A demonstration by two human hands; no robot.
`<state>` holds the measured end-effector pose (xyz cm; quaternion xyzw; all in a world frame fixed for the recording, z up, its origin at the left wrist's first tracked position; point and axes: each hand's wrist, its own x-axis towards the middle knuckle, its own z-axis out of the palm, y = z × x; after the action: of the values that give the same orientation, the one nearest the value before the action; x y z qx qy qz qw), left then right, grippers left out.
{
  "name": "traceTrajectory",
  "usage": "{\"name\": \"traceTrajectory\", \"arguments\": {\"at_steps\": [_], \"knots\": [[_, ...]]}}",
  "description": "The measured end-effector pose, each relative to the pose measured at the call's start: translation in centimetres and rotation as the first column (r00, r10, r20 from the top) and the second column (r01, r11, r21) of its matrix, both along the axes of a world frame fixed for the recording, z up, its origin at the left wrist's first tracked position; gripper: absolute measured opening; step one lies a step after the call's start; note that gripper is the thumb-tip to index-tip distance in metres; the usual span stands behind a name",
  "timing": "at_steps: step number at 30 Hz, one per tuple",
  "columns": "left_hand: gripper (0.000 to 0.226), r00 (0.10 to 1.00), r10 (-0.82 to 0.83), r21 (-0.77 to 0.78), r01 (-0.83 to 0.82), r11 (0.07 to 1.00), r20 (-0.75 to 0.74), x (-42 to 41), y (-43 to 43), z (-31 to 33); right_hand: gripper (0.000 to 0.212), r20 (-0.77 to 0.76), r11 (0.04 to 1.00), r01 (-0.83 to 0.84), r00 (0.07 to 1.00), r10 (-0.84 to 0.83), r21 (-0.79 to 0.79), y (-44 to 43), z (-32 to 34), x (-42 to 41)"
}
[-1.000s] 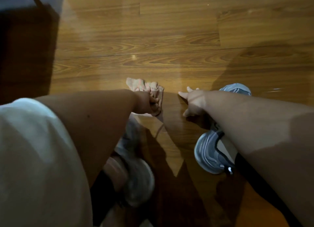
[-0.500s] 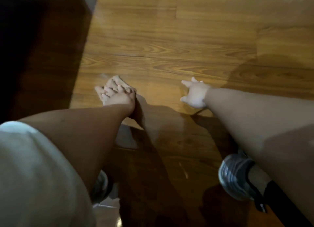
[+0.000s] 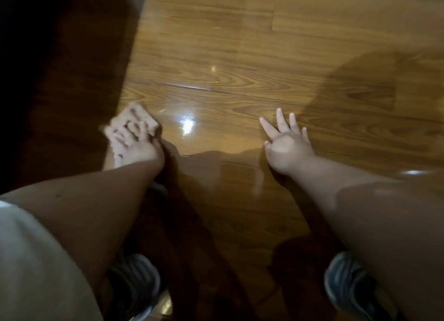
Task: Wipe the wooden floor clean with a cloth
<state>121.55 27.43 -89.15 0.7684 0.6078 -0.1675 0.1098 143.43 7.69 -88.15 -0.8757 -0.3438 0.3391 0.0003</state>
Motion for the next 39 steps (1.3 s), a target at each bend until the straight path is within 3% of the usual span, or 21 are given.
{"name": "traceTrajectory", "arguments": {"at_steps": [1,3,4,6,8,9,10,11,14,16,17,19,22,24,26,28,30,32,33,36,39], "knots": [[0.057,0.987,0.162,-0.033,-0.162,0.986,0.009,0.4,0.5,0.4,0.060,0.020,0.999,0.015,1.000,-0.016,0.041,0.5,-0.1,0.1],[0.054,0.982,0.189,-0.085,-0.186,0.979,0.028,1.7,-0.4,1.1,0.057,0.056,0.996,0.036,0.998,-0.041,0.078,1.7,-0.1,0.4],[0.052,0.995,0.019,-0.037,-0.016,0.999,0.099,2.3,-1.9,1.9,0.056,0.060,0.996,0.041,0.997,-0.046,0.081,2.5,0.0,0.6],[0.047,0.802,-0.562,0.242,0.515,0.822,0.203,3.2,-5.6,3.3,0.057,0.071,0.996,0.039,0.996,-0.045,0.084,4.2,0.2,1.2],[0.045,0.527,-0.817,0.334,0.746,0.577,0.234,2.4,-7.9,3.6,0.058,0.084,0.996,0.020,0.996,-0.027,0.087,5.8,0.4,1.6],[0.050,0.473,-0.851,0.250,0.817,0.520,0.227,1.8,-8.4,3.0,0.057,0.093,0.996,-0.001,0.996,-0.008,0.091,6.5,0.4,1.6],[0.054,0.489,-0.851,0.103,0.852,0.513,0.190,0.7,-8.1,1.8,0.057,0.101,0.995,-0.024,0.995,0.014,0.098,7.0,0.4,1.6],[0.057,0.594,-0.791,-0.010,0.801,0.599,0.145,-0.8,-6.8,-0.2,0.057,0.105,0.994,-0.045,0.994,0.034,0.104,7.4,0.4,1.3],[0.060,0.971,-0.238,0.036,0.239,0.970,-0.033,-4.4,-0.6,-2.0,0.056,0.072,0.990,-0.089,0.994,0.082,0.108,8.6,0.5,0.1],[0.058,0.976,0.210,-0.014,-0.210,0.978,0.056,-5.5,2.9,-0.4,0.056,0.031,0.988,-0.130,0.991,0.128,0.087,9.4,0.9,-0.9],[0.057,0.939,0.330,-0.088,-0.322,0.942,0.093,-5.3,3.5,0.3,0.055,0.008,0.988,-0.136,0.991,0.136,0.073,9.8,1.2,-1.1],[0.057,0.949,0.312,-0.122,-0.305,0.944,0.038,-5.0,1.8,0.6,0.055,-0.039,0.988,-0.148,0.988,0.150,0.048,10.9,1.9,-1.5],[0.059,0.990,-0.138,-0.026,0.140,0.990,0.038,-5.1,-5.6,-0.6,0.055,-0.046,0.978,-0.196,0.979,0.200,0.069,12.6,2.3,-3.1],[0.057,0.855,-0.507,0.033,0.506,0.862,0.108,-6.0,-9.6,-1.4,0.055,-0.055,0.966,-0.241,0.968,0.247,0.099,13.3,2.2,-4.7],[0.055,0.770,-0.623,0.043,0.624,0.780,0.141,-7.4,-9.8,-1.4,0.055,-0.093,0.952,-0.290,0.950,0.299,0.097,13.4,2.1,-6.1],[0.057,0.856,-0.514,0.049,0.512,0.857,0.053,-9.6,-7.8,-2.4,0.055,-0.080,0.941,-0.324,0.940,0.332,0.095,13.0,1.7,-6.7],[0.058,0.998,-0.012,0.071,0.007,0.997,0.066,-11.8,-3.5,-2.5,0.056,-0.060,0.940,-0.330,0.940,0.335,0.079,12.7,1.2,-6.8],[0.061,0.868,0.493,-0.023,-0.492,0.870,0.056,-14.6,1.5,-2.4,0.058,-0.034,0.941,-0.332,0.942,0.334,0.062,12.9,0.8,-7.0],[0.066,0.807,0.590,-0.063,-0.587,0.807,0.028,-15.1,3.1,-2.4,0.058,-0.011,0.941,-0.333,0.943,0.334,0.063,12.9,0.5,-6.9],[0.064,0.852,0.519,-0.049,-0.517,0.854,0.059,-12.6,2.1,-2.2,0.059,0.033,0.946,-0.319,0.948,0.317,0.065,13.6,-0.4,-6.6],[0.064,0.979,0.176,0.016,-0.179,0.984,0.102,-11.3,-5.1,-2.2,0.060,0.007,0.954,-0.297,0.955,0.297,0.034,14.7,-0.2,-7.0]]}}
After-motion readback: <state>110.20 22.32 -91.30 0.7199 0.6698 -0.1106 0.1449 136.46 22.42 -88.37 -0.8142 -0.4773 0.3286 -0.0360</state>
